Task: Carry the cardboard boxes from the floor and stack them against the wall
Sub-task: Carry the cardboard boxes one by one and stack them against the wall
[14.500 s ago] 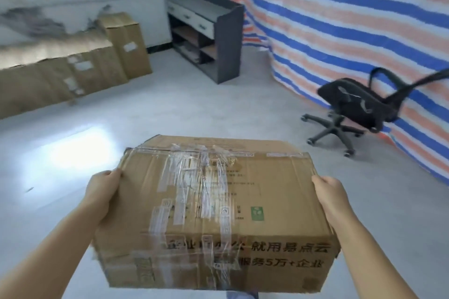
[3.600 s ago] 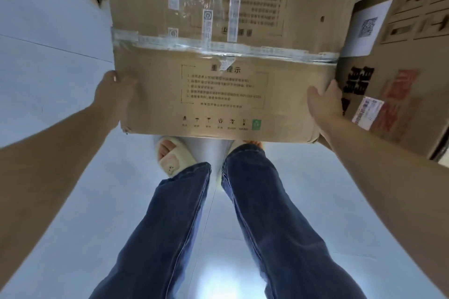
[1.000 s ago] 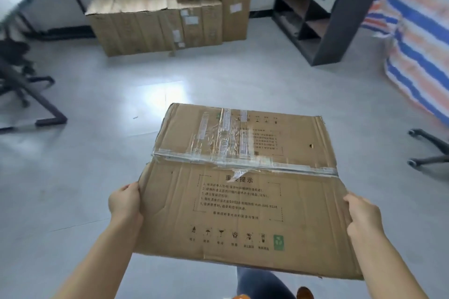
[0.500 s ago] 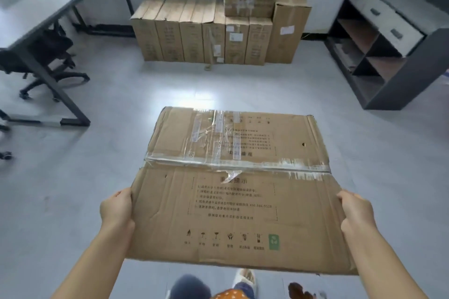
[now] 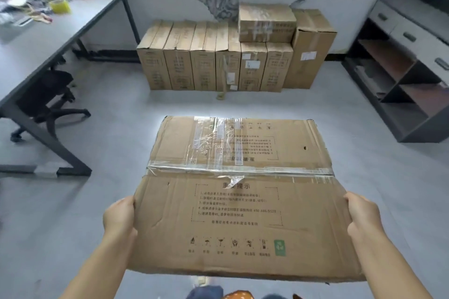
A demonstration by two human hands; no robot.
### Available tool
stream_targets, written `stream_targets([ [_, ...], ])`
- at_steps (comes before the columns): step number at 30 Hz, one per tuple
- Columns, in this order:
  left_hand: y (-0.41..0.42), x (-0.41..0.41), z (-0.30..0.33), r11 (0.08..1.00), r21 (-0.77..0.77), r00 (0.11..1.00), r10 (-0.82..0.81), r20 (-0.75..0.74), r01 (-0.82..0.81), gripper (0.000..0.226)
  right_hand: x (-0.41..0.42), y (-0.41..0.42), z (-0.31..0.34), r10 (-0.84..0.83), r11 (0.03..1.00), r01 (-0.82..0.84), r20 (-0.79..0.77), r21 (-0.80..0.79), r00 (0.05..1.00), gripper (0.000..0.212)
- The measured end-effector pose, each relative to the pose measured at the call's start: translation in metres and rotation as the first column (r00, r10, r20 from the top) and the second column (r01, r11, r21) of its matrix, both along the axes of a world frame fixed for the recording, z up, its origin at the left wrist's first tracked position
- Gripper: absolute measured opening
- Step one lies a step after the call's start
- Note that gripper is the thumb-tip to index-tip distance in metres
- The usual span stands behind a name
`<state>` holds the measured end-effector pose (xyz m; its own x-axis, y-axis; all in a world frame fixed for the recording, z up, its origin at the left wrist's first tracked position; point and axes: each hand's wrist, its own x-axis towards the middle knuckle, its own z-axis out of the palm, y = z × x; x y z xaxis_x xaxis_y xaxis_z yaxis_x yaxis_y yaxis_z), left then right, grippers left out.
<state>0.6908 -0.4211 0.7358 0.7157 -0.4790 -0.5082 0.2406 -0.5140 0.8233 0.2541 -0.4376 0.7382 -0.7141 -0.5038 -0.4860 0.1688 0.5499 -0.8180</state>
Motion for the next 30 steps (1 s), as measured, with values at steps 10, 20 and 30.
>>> stream_targets([
  [10,-0.235,0.011,0.016,0.993,0.014,0.993,-0.119,-0.02,0.119,0.012,0.019,-0.191,0.008,-0.12,0.992,0.121,-0.048,0.017,0.992,0.008],
  [20,-0.476,0.006,0.025,1.0,0.021,0.998,-0.013,-0.064,0.014,0.019,0.015,-0.479,0.009,0.028,1.0,-0.028,0.044,0.001,0.999,0.008],
  [30,-0.679,0.034,0.009,0.993,0.026,0.989,0.114,-0.09,-0.112,0.037,0.061,-0.724,0.02,0.097,0.992,-0.098,-0.017,-0.073,0.995,0.022],
])
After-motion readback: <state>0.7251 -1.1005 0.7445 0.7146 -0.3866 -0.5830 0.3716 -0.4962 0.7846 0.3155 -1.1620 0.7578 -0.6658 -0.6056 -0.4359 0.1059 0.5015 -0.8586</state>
